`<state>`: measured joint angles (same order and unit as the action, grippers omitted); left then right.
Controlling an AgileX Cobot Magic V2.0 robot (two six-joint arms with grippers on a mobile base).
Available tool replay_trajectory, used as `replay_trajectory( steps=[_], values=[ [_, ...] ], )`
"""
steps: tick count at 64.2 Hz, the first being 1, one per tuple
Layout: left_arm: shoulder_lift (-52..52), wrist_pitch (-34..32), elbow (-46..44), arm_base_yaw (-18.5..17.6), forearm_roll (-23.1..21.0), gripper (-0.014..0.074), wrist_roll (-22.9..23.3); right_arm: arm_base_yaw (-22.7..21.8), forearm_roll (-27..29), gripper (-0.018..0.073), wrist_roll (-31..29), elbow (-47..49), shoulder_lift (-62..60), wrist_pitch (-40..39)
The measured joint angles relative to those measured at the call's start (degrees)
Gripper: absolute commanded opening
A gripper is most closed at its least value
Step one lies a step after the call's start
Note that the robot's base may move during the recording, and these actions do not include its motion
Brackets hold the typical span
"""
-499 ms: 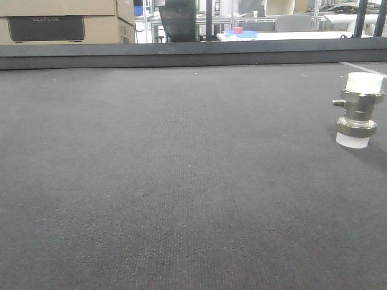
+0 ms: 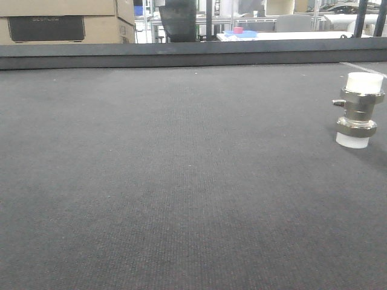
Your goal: Place valve from conveyor to right shelf box
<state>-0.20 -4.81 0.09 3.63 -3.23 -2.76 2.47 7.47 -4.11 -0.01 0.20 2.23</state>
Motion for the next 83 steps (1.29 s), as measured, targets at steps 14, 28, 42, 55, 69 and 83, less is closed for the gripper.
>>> replay_trajectory(
  steps=[14,28,42,55,69,83],
  values=[
    [0.0,-0.52,0.0,0.0,0.0,-0.0111,0.0,0.0,0.0,-0.0162,0.0,0.0,0.0,-3.65],
    [0.0,-0.66,0.0,0.0,0.0,-0.0111,0.0,0.0,0.0,-0.0162,0.0,0.0,0.0,-9.4],
    [0.0,-0.62,-0.7,0.0,0.0,-0.0111,0.0,0.0,0.0,-0.0162,0.0,0.69,-0.04,-10.27],
    [-1.01,9.95,-12.92,0.0,0.0,-0.0083,0.0,0.0,0.0,-0.0162,0.0,12.01,-0.13,-2.23],
    [-11.27,25.56,-27.65,0.0,0.53,0.0298,0.0,0.0,0.13,0.0131,0.0,26.19,7.4,10.1],
    [-20.57,28.65,-35.17,0.0,0.0,0.0609,0.0,0.0,0.22,0.0569,0.0,33.9,19.22,15.54]
  ],
)
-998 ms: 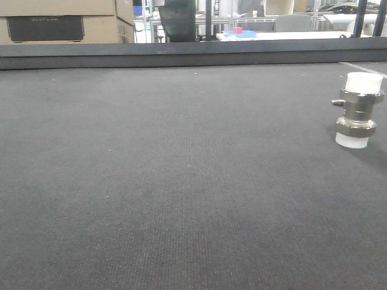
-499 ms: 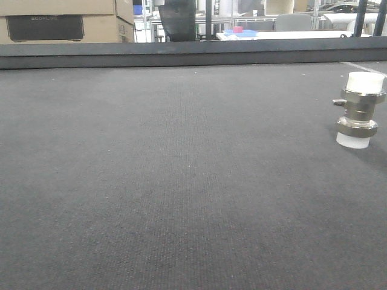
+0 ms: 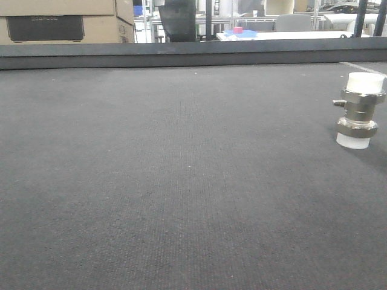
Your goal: Place valve from conveyor to right shelf box
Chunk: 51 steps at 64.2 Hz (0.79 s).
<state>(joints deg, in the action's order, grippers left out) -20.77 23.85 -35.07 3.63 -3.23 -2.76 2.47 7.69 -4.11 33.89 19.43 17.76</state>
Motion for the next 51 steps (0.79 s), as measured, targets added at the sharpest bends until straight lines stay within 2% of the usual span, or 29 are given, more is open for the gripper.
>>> replay_trajectory(
  steps=[8,17,34,51],
  values=[
    [-3.69,1.27,-2.15,0.0,-2.09,0.0601,0.0,0.0,-0.1,0.0569,0.0,0.63,5.53,0.11],
    [-5.15,1.57,-3.27,-0.67,-2.56,0.0601,0.0,0.08,-0.1,0.0569,0.0,4.95,13.13,3.0],
    [-5.15,1.57,-3.39,-1.28,-2.78,0.0601,0.0,5.84,-0.42,0.0569,-1.92,23.56,32.77,17.55],
    [-5.15,1.65,-3.39,-1.28,-2.78,0.0601,0.0,6.54,-3.16,0.0569,-2.14,42.7,54.4,37.33]
  ],
)
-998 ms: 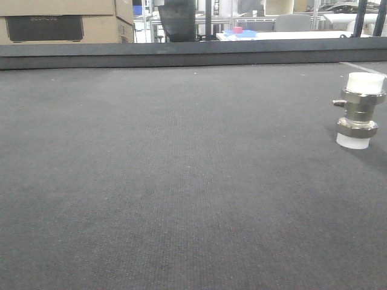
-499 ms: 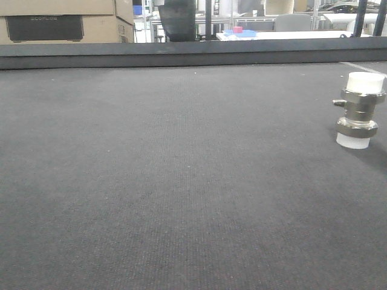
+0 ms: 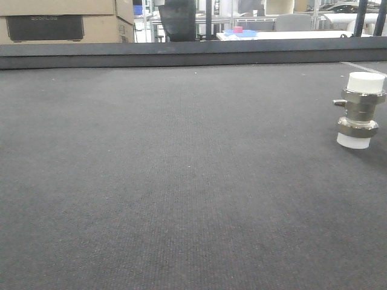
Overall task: Place valve from conveyor to right shelf box
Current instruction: 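Lower both grippers and close each around a silver valve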
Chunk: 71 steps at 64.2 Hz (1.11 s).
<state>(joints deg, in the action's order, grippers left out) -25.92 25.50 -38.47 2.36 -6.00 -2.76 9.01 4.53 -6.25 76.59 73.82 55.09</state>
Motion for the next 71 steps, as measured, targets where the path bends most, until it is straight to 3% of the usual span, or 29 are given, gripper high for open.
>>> replay_trajectory(
  steps=[11,29,46,54,65,71],
  values=[
    [0.0,0.0,0.0,0.0,0.0,0.0601,0.0,0.0,-0.89,0.0569,0.0,5.43,10.16,3.69],
    [0.0,0.24,0.0,0.0,0.0,0.0601,0.0,0.0,-0.89,0.0569,0.0,6.19,25.22,3.61],
    [0.0,1.53,-0.09,0.0,0.0,0.0601,0.0,0.0,-0.89,0.0543,0.0,6.19,31.48,3.05],
    [0.0,2.83,-0.09,0.0,0.0,0.0601,0.0,0.0,-0.89,0.0358,0.0,6.19,31.7,2.29],
    [-0.29,5.5,-0.36,0.0,0.0,0.0601,0.0,0.13,-0.59,-0.0167,-0.04,6.19,31.7,2.31],
    [-2.19,9.02,-1.93,0.0,0.0,0.0601,0.0,0.13,-0.59,-0.0155,-0.04,6.19,31.7,2.31]
  ],
)
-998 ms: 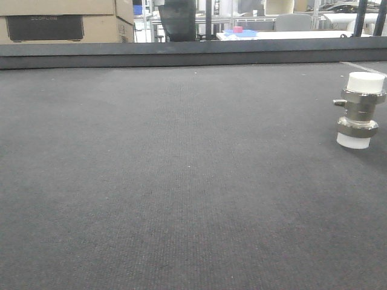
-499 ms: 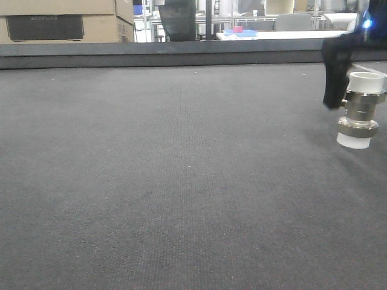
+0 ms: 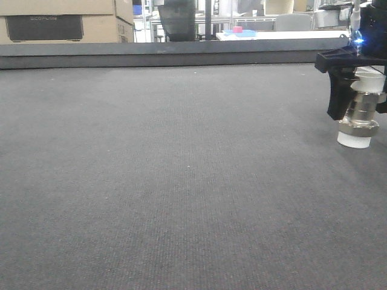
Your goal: Place valve from conveyor to right shelf box
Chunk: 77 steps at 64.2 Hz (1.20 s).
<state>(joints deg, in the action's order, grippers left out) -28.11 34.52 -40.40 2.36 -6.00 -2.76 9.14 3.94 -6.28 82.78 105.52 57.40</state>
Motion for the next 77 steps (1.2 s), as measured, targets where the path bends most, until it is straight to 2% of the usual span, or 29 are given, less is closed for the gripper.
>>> replay_trajectory(
  steps=[11,22,28,32,40,47,58,77],
  values=[
    [-7.84,8.18,-6.13,0.0,1.35,0.0601,0.0,0.0,-0.22,-0.0155,0.0,-0.44,-2.11,-0.13],
    [-18.91,12.81,-14.84,0.14,4.79,0.0601,0.0,0.21,0.17,-0.0155,0.0,-5.1,-9.1,-3.76],
    [-26.84,15.89,-20.67,2.52,5.29,0.0601,0.0,0.21,0.66,-0.0155,0.0,-9.31,-13.78,-6.46],
    [-32.41,17.66,-24.16,5.31,5.29,0.0601,-0.47,0.28,0.81,-0.0155,0.0,-12.77,-16.94,-8.08],
    [-42.1,20.53,-29.88,10.1,4.24,0.0601,-4.86,0.28,0.94,-0.0155,0.0,-18.1,-22.53,-10.72],
    [-49.63,23.09,-34.69,12.88,2.86,0.0601,-9.08,0.28,1.94,-0.0155,0.0,-20.42,-26.2,-11.51],
    [-60.08,24.88,-39.91,13.63,2.28,0.0601,-13.73,0.28,2.55,-0.0155,0.0,-20.97,-28.98,-11.88],
    [-72.68,25.26,-41.73,13.63,2.12,0.0601,-14.89,0.28,2.55,-0.0155,0.0,-21.0,-29.39,-11.99]
  ],
)
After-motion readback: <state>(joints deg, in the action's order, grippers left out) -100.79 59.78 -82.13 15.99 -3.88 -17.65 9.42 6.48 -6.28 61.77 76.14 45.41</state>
